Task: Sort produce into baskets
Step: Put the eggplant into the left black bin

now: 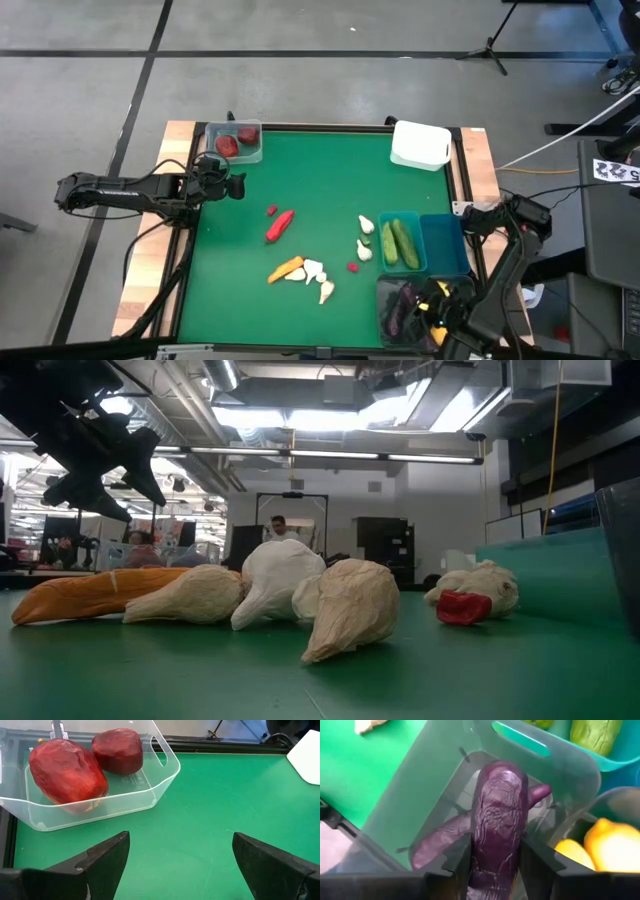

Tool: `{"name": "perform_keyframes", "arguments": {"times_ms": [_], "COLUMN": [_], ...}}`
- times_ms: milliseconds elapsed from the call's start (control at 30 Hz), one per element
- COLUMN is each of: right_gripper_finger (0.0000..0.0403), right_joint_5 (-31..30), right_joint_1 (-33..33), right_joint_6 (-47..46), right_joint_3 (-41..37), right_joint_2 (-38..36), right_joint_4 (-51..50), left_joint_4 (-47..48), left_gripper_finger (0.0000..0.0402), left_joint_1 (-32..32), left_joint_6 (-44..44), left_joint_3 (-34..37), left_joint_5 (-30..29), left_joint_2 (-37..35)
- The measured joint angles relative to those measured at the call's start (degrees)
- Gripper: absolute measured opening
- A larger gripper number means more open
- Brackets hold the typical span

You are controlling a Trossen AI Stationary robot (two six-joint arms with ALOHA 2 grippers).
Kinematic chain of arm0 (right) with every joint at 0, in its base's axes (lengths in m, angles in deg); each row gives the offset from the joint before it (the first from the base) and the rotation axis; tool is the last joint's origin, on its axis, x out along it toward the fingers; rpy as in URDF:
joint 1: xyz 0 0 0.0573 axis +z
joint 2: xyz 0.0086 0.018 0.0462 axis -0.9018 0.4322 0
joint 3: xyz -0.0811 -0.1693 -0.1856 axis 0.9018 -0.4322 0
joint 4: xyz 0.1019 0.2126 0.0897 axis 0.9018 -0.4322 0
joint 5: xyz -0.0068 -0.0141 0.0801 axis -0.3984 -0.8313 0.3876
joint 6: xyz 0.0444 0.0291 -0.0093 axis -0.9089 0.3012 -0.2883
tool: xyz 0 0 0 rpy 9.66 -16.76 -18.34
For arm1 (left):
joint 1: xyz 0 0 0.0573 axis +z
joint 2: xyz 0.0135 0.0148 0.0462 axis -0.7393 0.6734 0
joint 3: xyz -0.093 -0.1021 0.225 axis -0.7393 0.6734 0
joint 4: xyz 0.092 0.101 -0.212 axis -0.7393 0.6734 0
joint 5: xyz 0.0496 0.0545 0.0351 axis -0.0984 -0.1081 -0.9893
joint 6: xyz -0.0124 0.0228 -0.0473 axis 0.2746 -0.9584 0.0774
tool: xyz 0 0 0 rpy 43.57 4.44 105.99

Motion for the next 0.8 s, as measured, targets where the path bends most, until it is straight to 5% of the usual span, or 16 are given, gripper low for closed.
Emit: {"name": "perform_keyframes", "arguments": {"times_ms": [800], "right_gripper_finger": [0.0138], "right_joint_5": [0.5], "right_joint_1": [-5.7], "right_joint_6": [14.8], "right_joint_3": [-1.1], "right_joint_2": [0.0], "right_joint_4": [4.1], "left_joint_4": [0.0], "left_gripper_finger": [0.0345], "left_joint_1": [0.0], "left_joint_6": [0.0], "left_joint_3": [0.0], "left_joint_5": [0.0], "left_joint_2": [0.0]}}
